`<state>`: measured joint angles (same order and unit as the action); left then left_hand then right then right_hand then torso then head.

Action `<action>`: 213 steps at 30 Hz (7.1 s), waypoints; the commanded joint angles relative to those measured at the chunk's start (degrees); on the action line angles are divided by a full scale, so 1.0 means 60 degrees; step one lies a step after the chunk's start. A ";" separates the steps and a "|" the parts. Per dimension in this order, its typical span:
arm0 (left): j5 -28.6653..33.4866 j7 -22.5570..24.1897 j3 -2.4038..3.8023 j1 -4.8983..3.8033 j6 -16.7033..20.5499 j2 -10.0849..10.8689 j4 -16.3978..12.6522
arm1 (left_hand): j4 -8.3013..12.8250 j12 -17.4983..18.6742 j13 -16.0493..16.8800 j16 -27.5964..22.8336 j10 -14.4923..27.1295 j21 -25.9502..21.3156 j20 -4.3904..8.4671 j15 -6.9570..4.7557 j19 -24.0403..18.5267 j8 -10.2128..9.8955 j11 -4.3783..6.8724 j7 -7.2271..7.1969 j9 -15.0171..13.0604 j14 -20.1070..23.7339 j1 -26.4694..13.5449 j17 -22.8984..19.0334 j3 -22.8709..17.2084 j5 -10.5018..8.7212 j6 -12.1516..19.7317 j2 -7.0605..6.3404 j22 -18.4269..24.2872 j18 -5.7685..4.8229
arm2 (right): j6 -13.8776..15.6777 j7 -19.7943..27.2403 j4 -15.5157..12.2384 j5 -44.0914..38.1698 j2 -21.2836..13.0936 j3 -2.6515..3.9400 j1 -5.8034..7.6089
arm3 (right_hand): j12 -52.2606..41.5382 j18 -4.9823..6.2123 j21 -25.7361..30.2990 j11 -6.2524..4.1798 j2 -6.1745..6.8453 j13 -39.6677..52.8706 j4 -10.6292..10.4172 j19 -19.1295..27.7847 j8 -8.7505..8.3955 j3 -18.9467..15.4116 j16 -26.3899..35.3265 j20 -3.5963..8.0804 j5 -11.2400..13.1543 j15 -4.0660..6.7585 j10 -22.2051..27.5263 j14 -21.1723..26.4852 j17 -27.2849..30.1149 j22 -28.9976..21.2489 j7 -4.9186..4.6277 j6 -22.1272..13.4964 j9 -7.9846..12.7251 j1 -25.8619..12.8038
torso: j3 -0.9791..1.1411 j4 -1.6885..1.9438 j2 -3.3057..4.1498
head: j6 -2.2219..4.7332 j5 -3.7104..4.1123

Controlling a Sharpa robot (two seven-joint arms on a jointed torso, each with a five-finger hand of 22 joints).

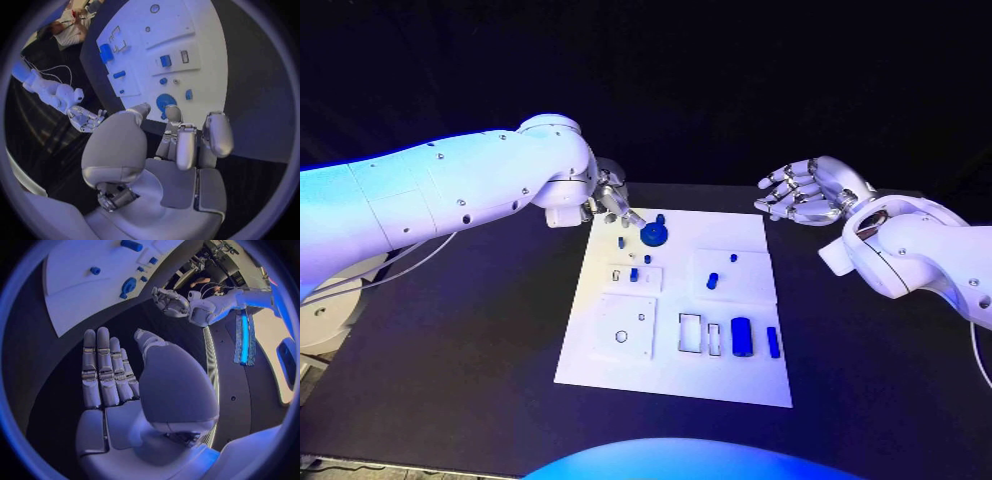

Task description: Assemble the parts on the task board

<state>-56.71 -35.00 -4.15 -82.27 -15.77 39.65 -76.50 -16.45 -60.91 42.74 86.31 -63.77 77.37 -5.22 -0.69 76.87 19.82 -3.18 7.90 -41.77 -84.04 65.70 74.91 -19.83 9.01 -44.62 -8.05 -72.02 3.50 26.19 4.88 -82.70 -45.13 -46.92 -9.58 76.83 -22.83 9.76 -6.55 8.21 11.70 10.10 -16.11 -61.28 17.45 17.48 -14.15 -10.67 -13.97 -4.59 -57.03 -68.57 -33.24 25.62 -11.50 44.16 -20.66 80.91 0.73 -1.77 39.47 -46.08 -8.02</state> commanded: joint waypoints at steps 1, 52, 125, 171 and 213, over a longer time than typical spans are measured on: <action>-0.0191 0.0217 -0.0055 0.0038 0.0069 -0.0182 0.0423 | -0.0016 -0.0026 0.0001 0.0002 -0.0028 -0.0035 -0.0049 0.0060 -0.0010 -0.0121 -0.0039 0.0020 0.0157 -0.0627 0.0093 0.1633 0.0051 0.0035 0.0071 0.0028 -0.0011 0.0180 | -0.0099 0.0135 0.0012 -0.0008 0.0008 0.0002 -0.0005 | 0.0128 0.0103 0.0101 -0.0001 0.0015 -0.0140 -0.0016 0.0057 0.0037 -0.0043 0.0158 -0.0064 -0.0046 -0.0024 -0.0119 0.0092 0.0050 -0.0104 -0.0142 0.0123 0.0025 -0.0043 | -0.0016 -0.0013 0.0014 | 0.0075 -0.0006; -0.0099 0.0338 -0.0357 0.0582 -0.0571 -0.1070 0.2333 | -0.0013 -0.0351 0.0162 0.0234 -0.0454 0.0197 0.0136 -0.0212 0.0278 0.1015 0.0292 -0.0373 -0.0088 -0.0774 -0.0224 0.1932 0.0506 0.0083 -0.1103 0.0503 -0.0357 0.0103 | -0.0045 0.0197 -0.0018 0.0053 -0.0022 0.0002 -0.0006 | 0.0814 0.0102 0.0481 0.0145 0.0004 -0.0822 0.0009 0.0599 -0.0140 -0.0070 0.0951 -0.0318 -0.0058 -0.0266 -0.0319 0.0741 0.0456 -0.0761 -0.0254 0.0179 0.0197 -0.0020 | -0.0007 -0.0018 0.0011 | -0.0001 -0.0027; -0.0820 0.1097 -0.0420 0.0852 0.1238 0.0837 -0.0410 | 0.2303 -0.0555 0.0467 0.0451 -0.1178 0.0592 0.0438 -0.0534 0.0689 0.2906 0.0657 -0.0733 -0.2037 -0.0908 0.0343 0.2263 -0.5350 -0.0105 -0.0989 -0.0261 -0.0974 -0.0028 | -0.0128 0.0129 0.0066 0.0049 -0.0054 0.0000 -0.0025 | 0.0854 0.0111 0.0468 0.0145 -0.0014 -0.0877 0.0035 0.0621 -0.0150 -0.0056 0.0987 -0.0333 -0.0087 -0.0270 -0.0343 0.0735 0.0492 -0.0829 -0.0255 0.0182 0.0211 0.0031 | -0.0011 0.0012 -0.0007 | -0.0210 -0.0103; -0.1504 0.0908 -0.0427 0.1335 0.1439 0.1653 -0.1940 | 0.2334 -0.0608 0.0556 0.0452 -0.1320 0.0696 0.0455 -0.0553 0.0792 0.2899 0.0683 -0.0758 -0.2028 -0.0911 0.0252 0.2265 -0.5522 -0.0097 -0.1092 -0.0326 -0.1110 -0.0063 | -0.0181 0.0136 0.0119 0.0072 -0.0053 -0.0005 -0.0127 | 0.0881 0.0114 0.0462 0.0151 -0.0019 -0.0913 0.0032 0.0629 -0.0160 -0.0054 0.1009 -0.0340 -0.0121 -0.0275 -0.0354 0.0731 0.0514 -0.0873 -0.0262 0.0177 0.0221 0.0034 | -0.0007 -0.0008 0.0004 | -0.0461 -0.0268; -0.1599 0.0930 -0.0433 0.1596 0.1407 0.1571 -0.1984 | 0.2338 -0.0620 0.0576 0.0437 -0.1359 0.0740 0.0461 -0.0560 0.0836 0.2900 0.0690 -0.0767 -0.2029 -0.0905 0.0217 0.2243 -0.5570 -0.0093 -0.1118 -0.0341 -0.1166 -0.0078 | -0.0206 0.0124 0.0130 0.0070 -0.0053 -0.0005 -0.0127 | 0.0891 0.0116 0.0457 0.0150 -0.0022 -0.0931 0.0031 0.0628 -0.0161 -0.0054 0.1017 -0.0342 -0.0128 -0.0274 -0.0370 0.0720 0.0525 -0.0896 -0.0260 0.0185 0.0225 0.0037 | -0.0004 -0.0006 0.0006 | -0.0539 -0.0281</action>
<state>-66.36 -29.72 -6.66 -72.90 -6.19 49.23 -88.08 -12.30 -64.56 46.25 88.79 -71.70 81.45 -2.26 -3.77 81.50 37.04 1.00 3.46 -53.95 -84.04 66.80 74.90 -43.12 8.10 -50.93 -10.24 -74.91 3.48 25.72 5.23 -81.91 -44.59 -47.23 -9.62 76.09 -17.87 9.75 -3.99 9.01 11.70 4.57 -15.95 -57.80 16.73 17.32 -8.38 -12.71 -14.54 -6.23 -58.86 -64.47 -30.14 20.29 -11.44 45.05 -19.39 80.91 0.69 -1.82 39.49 -49.28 -9.71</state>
